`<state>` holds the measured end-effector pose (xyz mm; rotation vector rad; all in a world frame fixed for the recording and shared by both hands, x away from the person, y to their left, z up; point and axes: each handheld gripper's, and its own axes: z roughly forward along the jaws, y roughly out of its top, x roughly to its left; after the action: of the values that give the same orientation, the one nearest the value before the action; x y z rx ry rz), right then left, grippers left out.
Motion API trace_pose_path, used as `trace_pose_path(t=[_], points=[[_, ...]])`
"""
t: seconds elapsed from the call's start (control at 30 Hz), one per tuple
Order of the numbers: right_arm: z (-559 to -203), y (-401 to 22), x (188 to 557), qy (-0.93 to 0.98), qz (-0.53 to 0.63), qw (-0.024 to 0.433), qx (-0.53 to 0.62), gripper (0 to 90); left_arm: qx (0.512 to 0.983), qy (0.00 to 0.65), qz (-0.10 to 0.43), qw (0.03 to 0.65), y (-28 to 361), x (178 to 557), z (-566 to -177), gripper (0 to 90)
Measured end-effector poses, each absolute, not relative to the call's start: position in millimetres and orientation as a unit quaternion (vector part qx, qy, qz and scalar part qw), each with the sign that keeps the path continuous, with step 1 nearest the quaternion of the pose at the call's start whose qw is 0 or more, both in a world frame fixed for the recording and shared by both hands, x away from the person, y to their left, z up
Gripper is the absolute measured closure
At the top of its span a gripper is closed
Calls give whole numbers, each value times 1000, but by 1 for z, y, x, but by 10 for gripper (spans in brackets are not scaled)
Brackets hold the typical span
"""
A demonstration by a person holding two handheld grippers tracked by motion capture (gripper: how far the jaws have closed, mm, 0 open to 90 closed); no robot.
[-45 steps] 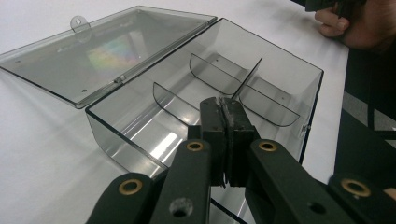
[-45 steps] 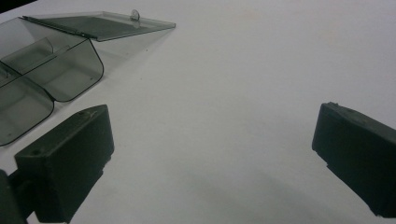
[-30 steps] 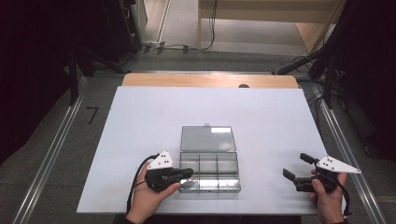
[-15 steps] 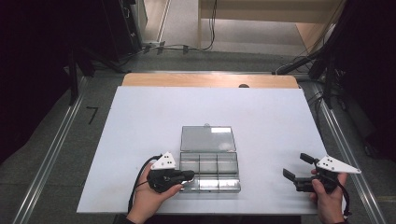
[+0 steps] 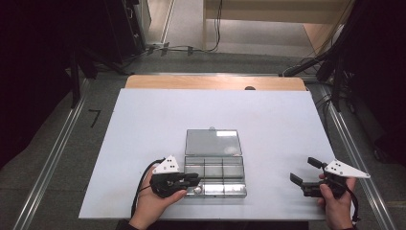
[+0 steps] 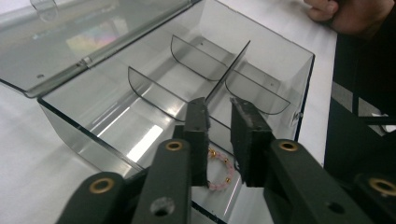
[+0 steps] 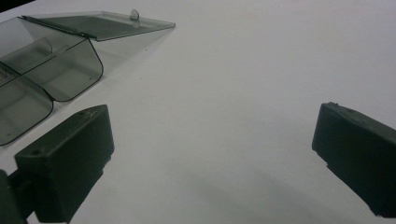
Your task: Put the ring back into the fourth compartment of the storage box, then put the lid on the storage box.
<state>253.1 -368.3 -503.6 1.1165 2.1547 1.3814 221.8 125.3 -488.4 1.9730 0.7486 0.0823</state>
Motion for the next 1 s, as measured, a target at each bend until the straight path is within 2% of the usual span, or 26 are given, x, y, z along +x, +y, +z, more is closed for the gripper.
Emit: trace_pose_path(t=[0.37, 0.87, 1.0], points=[[-504, -368, 253, 760, 487, 174, 393, 0, 799, 320, 52, 506, 130, 221, -484, 573], [-504, -368, 253, 761, 487, 174, 392, 0, 769, 350, 75, 530, 150, 223, -475, 227], [-504, -368, 253, 761, 487, 175, 392, 0, 768, 353, 70, 530, 152, 226, -474, 80]])
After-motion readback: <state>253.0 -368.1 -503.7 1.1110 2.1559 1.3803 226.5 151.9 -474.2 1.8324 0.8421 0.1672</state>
